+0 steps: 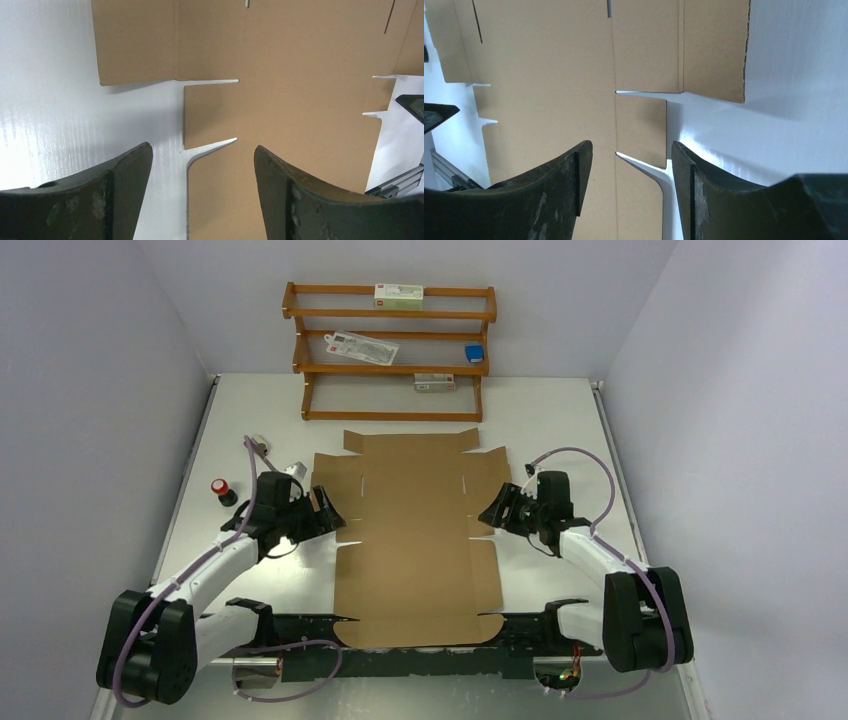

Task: Fold the paper box

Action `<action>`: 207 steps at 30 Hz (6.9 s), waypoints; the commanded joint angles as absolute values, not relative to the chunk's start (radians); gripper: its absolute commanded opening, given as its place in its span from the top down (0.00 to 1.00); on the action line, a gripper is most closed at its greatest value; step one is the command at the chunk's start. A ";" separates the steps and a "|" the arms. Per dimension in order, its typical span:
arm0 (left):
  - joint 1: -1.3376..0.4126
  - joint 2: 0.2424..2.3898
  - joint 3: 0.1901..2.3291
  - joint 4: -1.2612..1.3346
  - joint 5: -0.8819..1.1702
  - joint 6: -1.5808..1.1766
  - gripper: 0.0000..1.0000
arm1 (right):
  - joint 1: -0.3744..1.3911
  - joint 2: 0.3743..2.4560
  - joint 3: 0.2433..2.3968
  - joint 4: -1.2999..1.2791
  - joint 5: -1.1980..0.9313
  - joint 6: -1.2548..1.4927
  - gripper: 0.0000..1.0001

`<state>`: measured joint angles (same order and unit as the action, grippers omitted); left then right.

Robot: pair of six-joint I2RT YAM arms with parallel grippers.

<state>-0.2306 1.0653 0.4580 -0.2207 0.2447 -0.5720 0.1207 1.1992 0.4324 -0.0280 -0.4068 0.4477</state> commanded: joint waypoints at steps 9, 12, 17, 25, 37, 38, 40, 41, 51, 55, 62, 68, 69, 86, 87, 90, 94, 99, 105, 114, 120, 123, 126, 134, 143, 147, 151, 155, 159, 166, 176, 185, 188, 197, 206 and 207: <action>-0.224 1.170 0.414 -0.062 0.316 -0.594 0.25 | 0.116 1.260 0.388 0.094 -0.429 0.475 0.39; -0.224 1.192 0.407 -0.041 0.331 -0.596 0.26 | 0.116 1.270 0.379 0.112 -0.430 0.476 0.39; -0.224 1.203 0.400 -0.021 0.341 -0.596 0.30 | 0.116 1.290 0.376 0.134 -0.458 0.475 0.44; -0.227 1.208 0.379 0.029 0.342 -0.606 0.36 | 0.118 1.280 0.384 0.128 -0.461 0.454 0.55; -0.235 1.183 0.366 0.053 0.320 -0.614 0.52 | 0.126 1.260 0.409 0.094 -0.455 0.427 0.67; -0.236 1.172 0.369 0.048 0.317 -0.614 0.55 | 0.128 1.255 0.415 0.083 -0.451 0.421 0.68; -0.238 1.153 0.373 0.034 0.312 -0.612 0.59 | 0.129 1.244 0.426 0.061 -0.441 0.413 0.70; -0.240 1.144 0.377 0.027 0.310 -0.611 0.63 | 0.133 1.238 0.431 0.053 -0.438 0.409 0.71; -0.307 1.136 0.404 0.018 0.280 -0.614 0.72 | 0.181 1.188 0.491 -0.053 -0.345 0.373 0.77; -0.360 1.138 0.430 0.003 0.232 -0.618 0.73 | 0.217 1.182 0.524 -0.103 -0.272 0.361 0.79; -0.452 1.130 0.499 -0.080 0.116 -0.600 0.75 | 0.306 1.182 0.576 -0.175 -0.130 0.348 0.82; -0.550 1.159 0.553 -0.118 0.014 -0.595 0.75 | 0.379 1.210 0.615 -0.220 -0.022 0.344 0.83; -0.566 1.168 0.562 -0.122 0.004 -0.595 0.76 | 0.393 1.216 0.622 -0.227 -0.007 0.344 0.83; -0.688 1.248 0.678 -0.227 -0.142 -0.567 0.64 | 0.484 1.265 0.702 -0.276 0.125 0.330 0.83; -0.683 1.244 0.694 -0.239 -0.148 -0.558 0.61 | 0.481 1.268 0.720 -0.288 0.127 0.320 0.81; -0.655 1.233 0.737 -0.278 -0.145 -0.530 0.52 | 0.468 1.279 0.774 -0.321 0.122 0.288 0.75; -0.544 1.229 0.788 -0.296 -0.021 -0.487 0.44 | 0.409 1.276 0.824 -0.318 0.071 0.267 0.68; -0.345 1.266 0.888 -0.374 0.076 -0.399 0.31 | 0.256 1.300 0.841 -0.247 -0.063 0.283 0.54; -0.188 1.376 1.023 -0.427 0.162 -0.334 0.23 | 0.075 1.372 0.831 -0.135 -0.153 0.330 0.36; -0.078 1.655 1.193 -0.497 0.285 -0.251 0.19 | -0.035 1.535 0.851 -0.039 -0.194 0.344 0.29; -0.071 1.771 1.231 -0.500 0.338 -0.227 0.23 | -0.048 1.594 0.844 -0.006 -0.265 0.329 0.38; -0.069 1.808 1.242 -0.508 0.345 -0.213 0.25 | -0.049 1.623 0.851 0.023 -0.316 0.317 0.42; -0.068 1.840 1.244 -0.508 0.361 -0.205 0.28 | -0.048 1.651 0.853 0.030 -0.344 0.314 0.45; -0.068 1.862 1.244 -0.505 0.384 -0.196 0.54 | -0.045 1.645 0.837 0.040 -0.338 0.318 0.47; -0.069 1.827 1.233 -0.500 0.377 -0.201 0.80 | 0.024 1.489 0.830 0.021 -0.150 0.340 0.30; -0.072 1.828 1.232 -0.504 0.380 -0.200 0.84 | 0.149 1.441 0.861 0.027 -0.089 0.359 0.28; -0.078 1.810 1.236 -0.511 0.357 -0.198 0.87 | 0.282 1.485 0.830 0.211 -0.233 0.472 0.28; -0.089 1.799 1.241 -0.523 0.338 -0.196 0.90 | 0.424 1.638 0.831 0.438 -0.393 0.627 0.28; -0.103 1.785 1.243 -0.534 0.319 -0.196 0.91 | 0.512 1.794 0.832 0.679 -0.455 0.781 0.29; -0.136 1.756 1.252 -0.549 0.311 -0.209 0.94 | 0.583 1.997 0.864 0.781 -0.464 0.877 0.31; -0.241 1.703 1.318 -0.592 0.278 -0.242 0.95 | 0.635 2.074 0.847 0.775 -0.409 0.887 0.31; -0.359 1.683 1.337 -0.578 0.260 -0.299 0.95 | 0.647 2.099 0.830 0.811 -0.376 0.925 0.33; -0.403 1.692 1.348 -0.563 0.244 -0.318 0.95 | 0.653 2.099 0.831 0.800 -0.352 0.922 0.33; -0.512 1.772 1.408 -0.643 0.032 -0.304 0.95 | 0.671 2.106 0.827 0.802 -0.334 0.930 0.36; -0.533 1.757 1.473 -0.756 -0.237 -0.261 0.95 | 0.672 2.061 0.830 0.750 -0.301 0.894 0.36; -0.534 1.758 1.473 -0.759 -0.250 -0.259 0.95 | 0.673 2.060 0.830 0.747 -0.297 0.892 0.36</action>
